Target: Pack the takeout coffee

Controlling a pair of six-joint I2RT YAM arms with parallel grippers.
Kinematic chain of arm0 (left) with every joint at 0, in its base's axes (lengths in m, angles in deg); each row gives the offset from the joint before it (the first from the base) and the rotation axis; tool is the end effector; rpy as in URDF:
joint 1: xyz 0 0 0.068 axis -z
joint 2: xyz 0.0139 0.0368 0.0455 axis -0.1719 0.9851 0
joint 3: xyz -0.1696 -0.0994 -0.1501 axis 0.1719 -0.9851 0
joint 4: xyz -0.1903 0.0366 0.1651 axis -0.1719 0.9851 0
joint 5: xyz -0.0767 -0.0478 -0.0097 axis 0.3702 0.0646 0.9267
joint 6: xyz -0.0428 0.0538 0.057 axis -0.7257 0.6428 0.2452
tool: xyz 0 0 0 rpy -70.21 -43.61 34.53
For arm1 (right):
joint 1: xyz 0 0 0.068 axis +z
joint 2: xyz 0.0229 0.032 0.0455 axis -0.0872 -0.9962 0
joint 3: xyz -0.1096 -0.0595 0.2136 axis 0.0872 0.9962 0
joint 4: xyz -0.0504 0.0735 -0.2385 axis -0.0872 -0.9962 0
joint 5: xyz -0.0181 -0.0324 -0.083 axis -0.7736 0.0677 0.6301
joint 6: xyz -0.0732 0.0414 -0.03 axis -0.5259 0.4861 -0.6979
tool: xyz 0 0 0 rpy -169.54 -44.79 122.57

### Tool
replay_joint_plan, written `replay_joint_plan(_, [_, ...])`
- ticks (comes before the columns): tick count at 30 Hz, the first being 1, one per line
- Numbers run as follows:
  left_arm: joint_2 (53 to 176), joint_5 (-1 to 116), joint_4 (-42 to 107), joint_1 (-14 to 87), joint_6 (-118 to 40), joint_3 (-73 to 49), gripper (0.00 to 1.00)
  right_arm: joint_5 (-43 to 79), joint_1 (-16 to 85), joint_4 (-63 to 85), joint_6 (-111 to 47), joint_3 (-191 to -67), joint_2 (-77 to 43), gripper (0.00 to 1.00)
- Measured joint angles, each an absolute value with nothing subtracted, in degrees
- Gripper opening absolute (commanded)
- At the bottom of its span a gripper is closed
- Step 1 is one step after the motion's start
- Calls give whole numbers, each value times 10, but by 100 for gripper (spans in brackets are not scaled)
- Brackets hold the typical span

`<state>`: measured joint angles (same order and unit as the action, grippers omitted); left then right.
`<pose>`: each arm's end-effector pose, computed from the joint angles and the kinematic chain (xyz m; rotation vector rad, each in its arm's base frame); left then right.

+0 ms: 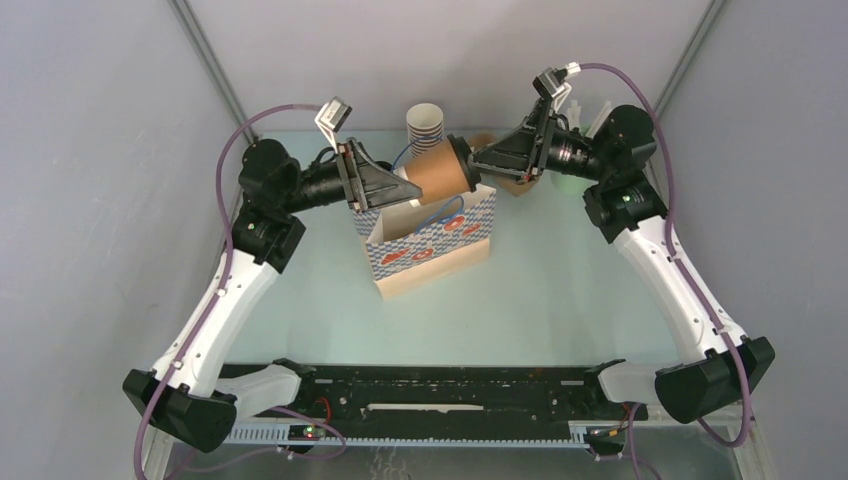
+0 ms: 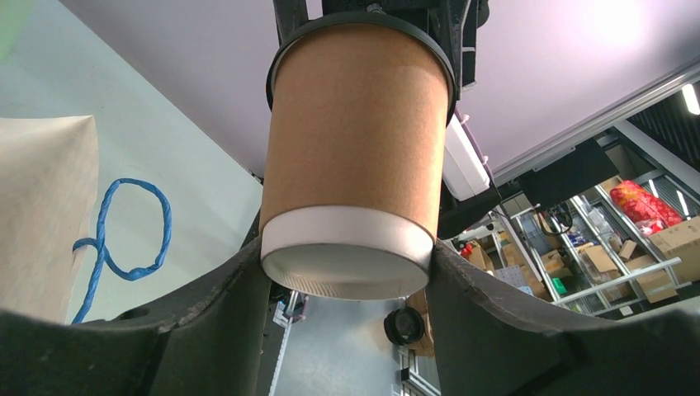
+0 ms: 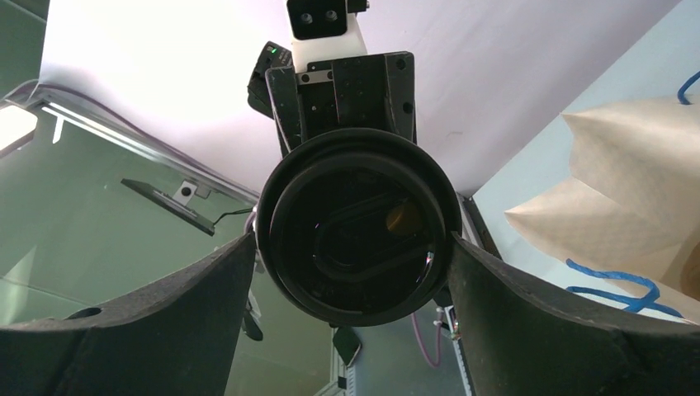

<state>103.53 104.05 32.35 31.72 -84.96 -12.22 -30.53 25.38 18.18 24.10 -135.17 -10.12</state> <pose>0.2197 -0.1581 0.4396 0.4184 1.7015 -1.7257 0.2556 0.1657 0.4615 -0.3989 1.6764 1.7791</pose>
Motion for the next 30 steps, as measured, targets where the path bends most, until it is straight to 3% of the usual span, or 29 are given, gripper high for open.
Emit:
replay_joint_plan(16, [1030,1051,328,317,-844,-122,27,-329,252,196,252,-1347,-103,72])
replay_joint_plan(20, [1030,1052,351,317,-830,-122,27,-330,253,166,231,-1349,-103,79])
replay_joint_plan(30, [1030,1050,386,317,-805,-122,27,-315,264,57,154,-1391,-115,80])
